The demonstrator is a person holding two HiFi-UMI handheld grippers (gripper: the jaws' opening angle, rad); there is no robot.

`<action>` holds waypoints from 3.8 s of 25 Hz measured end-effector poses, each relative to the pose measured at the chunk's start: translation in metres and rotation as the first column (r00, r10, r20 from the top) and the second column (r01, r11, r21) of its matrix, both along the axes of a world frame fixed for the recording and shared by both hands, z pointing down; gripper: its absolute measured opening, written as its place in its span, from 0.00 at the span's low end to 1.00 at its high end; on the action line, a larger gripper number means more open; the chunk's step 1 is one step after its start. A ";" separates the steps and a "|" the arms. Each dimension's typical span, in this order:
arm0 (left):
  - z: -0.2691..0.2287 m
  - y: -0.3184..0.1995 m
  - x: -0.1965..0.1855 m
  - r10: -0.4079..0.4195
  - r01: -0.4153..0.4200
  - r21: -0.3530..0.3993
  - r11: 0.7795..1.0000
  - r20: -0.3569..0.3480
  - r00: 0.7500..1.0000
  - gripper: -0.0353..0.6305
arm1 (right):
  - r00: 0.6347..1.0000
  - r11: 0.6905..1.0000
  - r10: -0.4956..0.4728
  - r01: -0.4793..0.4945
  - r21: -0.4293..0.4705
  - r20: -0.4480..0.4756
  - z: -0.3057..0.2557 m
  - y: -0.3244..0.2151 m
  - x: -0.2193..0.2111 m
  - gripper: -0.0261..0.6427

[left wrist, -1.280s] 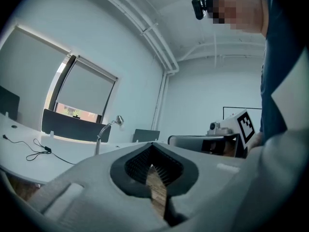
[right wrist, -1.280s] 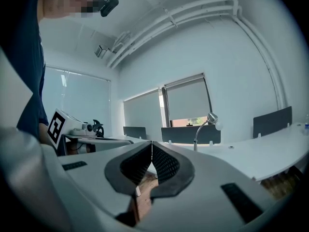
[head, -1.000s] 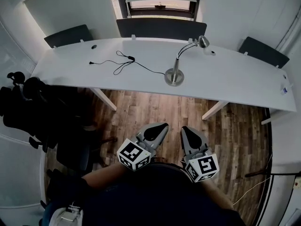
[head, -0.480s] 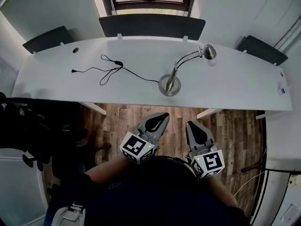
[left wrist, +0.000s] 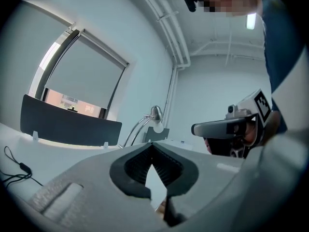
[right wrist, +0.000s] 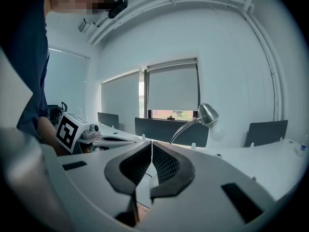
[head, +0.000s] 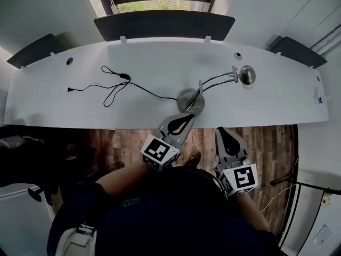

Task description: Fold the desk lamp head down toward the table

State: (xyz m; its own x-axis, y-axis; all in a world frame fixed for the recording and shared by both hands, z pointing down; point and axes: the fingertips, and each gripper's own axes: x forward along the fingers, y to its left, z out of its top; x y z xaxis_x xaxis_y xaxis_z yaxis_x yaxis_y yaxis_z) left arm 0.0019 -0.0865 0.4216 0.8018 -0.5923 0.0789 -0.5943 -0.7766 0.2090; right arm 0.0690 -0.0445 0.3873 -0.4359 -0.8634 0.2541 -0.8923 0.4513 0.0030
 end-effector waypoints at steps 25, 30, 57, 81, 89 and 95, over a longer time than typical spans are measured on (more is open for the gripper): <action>0.093 -0.106 0.045 -0.112 0.125 -0.051 0.991 0.199 0.974 0.26 | 0.706 0.976 -0.031 0.175 0.132 -0.707 -0.013 -0.087 0.029 0.22; 0.101 -0.115 0.049 -0.112 0.120 -0.026 0.992 0.208 0.972 0.26 | 0.473 0.963 0.050 0.210 0.168 -0.880 -0.014 -0.109 0.032 0.25; 0.101 -0.126 0.060 -0.121 0.126 -0.010 0.992 0.233 0.965 0.23 | 0.156 0.956 0.179 0.207 0.210 -0.971 -0.004 -0.154 0.053 0.19; 0.105 -0.126 0.058 -0.147 0.153 -0.012 0.988 0.208 0.967 0.23 | 0.442 0.998 0.054 -0.003 0.058 -0.895 0.076 -0.155 0.111 0.15; 0.103 -0.126 0.059 -0.145 0.154 -0.033 0.987 0.202 0.969 0.23 | 0.543 0.999 0.014 -0.039 -0.009 -0.840 0.111 -0.157 0.116 0.15; 0.108 -0.129 0.057 -0.146 0.150 0.000 0.989 0.231 0.962 0.23 | 0.573 0.999 -0.011 -0.034 -0.037 -0.819 0.133 -0.157 0.116 0.15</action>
